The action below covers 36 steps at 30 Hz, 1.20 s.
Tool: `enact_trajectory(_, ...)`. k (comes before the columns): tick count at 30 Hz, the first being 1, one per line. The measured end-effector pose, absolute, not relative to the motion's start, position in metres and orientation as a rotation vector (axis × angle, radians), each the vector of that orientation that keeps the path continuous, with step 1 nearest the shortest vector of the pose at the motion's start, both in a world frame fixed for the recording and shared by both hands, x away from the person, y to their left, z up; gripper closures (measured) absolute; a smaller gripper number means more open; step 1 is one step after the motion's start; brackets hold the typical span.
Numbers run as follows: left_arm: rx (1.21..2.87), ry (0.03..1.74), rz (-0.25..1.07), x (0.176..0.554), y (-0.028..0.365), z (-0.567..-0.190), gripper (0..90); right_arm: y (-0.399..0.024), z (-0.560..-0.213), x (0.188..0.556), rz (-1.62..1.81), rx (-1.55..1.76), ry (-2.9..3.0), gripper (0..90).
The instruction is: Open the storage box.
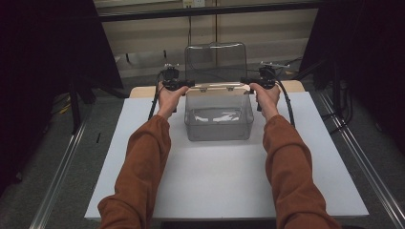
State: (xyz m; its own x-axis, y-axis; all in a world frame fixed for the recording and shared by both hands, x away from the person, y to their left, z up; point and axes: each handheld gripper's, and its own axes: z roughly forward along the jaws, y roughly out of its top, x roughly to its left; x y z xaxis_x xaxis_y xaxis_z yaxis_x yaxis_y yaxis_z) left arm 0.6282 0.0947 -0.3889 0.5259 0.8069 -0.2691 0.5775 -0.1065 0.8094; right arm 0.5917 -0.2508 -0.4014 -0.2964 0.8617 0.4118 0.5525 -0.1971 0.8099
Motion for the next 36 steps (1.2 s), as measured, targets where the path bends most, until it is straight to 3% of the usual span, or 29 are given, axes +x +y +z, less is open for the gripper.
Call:
enact_trajectory(15, 1.81, 1.19, 0.28, 0.6312, 0.0936, -0.3928, 55.2, -0.2505, -0.4035, 0.5945, 1.453, 1.698, 1.794, 67.8)
enact_trajectory(36, 1.789, 1.202, 0.217, 0.6333, 0.0964, -0.397, 53.3, -0.251, -0.4085, 0.5963, 1.475, 1.754, 1.784, 65.2)
